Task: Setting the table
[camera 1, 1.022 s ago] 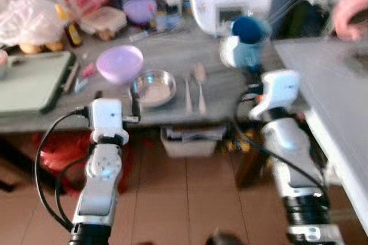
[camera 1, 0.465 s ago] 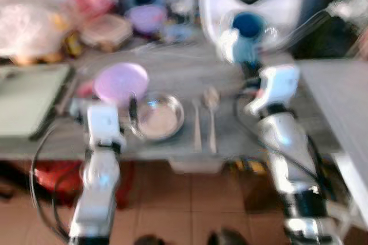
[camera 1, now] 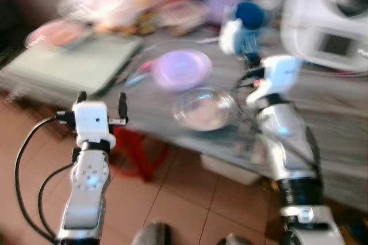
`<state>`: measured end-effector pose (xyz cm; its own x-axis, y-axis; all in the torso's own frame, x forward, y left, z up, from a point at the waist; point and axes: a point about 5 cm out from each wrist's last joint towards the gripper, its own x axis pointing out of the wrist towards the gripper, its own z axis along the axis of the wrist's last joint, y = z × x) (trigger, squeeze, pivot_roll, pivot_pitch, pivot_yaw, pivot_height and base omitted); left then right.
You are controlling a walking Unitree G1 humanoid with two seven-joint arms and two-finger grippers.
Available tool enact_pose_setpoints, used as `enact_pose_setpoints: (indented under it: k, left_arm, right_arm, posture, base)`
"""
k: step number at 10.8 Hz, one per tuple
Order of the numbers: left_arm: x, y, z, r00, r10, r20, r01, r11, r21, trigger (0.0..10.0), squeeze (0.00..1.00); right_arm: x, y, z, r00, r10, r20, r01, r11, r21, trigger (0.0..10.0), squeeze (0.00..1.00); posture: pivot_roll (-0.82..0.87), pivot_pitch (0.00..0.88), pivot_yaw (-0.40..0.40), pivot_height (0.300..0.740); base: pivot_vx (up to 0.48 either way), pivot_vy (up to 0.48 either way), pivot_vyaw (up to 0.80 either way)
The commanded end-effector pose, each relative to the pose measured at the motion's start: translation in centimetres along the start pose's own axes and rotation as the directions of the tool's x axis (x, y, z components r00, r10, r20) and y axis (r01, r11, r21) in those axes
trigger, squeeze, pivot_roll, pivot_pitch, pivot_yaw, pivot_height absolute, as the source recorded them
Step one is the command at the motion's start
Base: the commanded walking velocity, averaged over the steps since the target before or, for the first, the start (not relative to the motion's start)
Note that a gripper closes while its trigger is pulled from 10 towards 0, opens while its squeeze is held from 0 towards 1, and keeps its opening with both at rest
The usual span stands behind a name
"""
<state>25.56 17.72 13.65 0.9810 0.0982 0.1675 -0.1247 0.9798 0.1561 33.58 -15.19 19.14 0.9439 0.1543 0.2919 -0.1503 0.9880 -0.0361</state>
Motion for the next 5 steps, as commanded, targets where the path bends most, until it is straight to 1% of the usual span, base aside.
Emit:
enact_pose_setpoints:
  k: [1,2,3,4,5]
  left_arm:
    - [-0.2,0.0,0.1,1.000,-0.012,-0.009,0.012,1.000,-0.010,10.0,0.00]
    - [-0.9,-0.4,-0.1,0.999,-0.042,-0.027,0.041,0.999,-0.027,10.0,0.00]
    - [-1.3,-0.7,-0.2,0.998,-0.056,-0.038,0.055,0.998,-0.034,10.0,0.00]
    - [-1.6,-0.8,-0.1,0.997,-0.067,-0.046,0.065,0.997,-0.039,10.0,0.00]
    - [-1.7,-0.8,-0.1,0.996,-0.071,-0.049,0.069,0.997,-0.043,10.0,0.00]
  right_arm:
    - [0.3,-0.2,0.4,1.000,-0.011,0.015,0.011,1.000,0.000,10.0,0.00]
    - [0.2,-0.7,0.2,0.999,-0.034,0.000,0.034,0.999,-0.021,10.0,0.00]
    - [0.1,-1.0,-0.4,0.998,-0.049,-0.032,0.049,0.999,-0.021,10.0,0.00]
    - [0.2,-1.3,-0.8,0.995,-0.080,-0.051,0.078,0.996,-0.046,10.0,0.00]
    - [0.1,-1.5,-1.2,0.993,-0.097,-0.074,0.094,0.995,-0.043,10.0,0.00]
  posture:
    - [0.06,0.148,0.072,0.740]
    - [0.06,0.163,0.076,0.740]
    - [0.07,0.173,0.076,0.740]
    - [0.07,0.180,0.076,0.740]
    - [0.07,0.184,0.072,0.740]
  base:
    - [0.000,0.000,0.00]
    - [0.000,0.000,0.00]
    - [0.000,0.000,0.00]
    - [0.000,0.000,0.00]
    - [0.000,0.000,0.00]
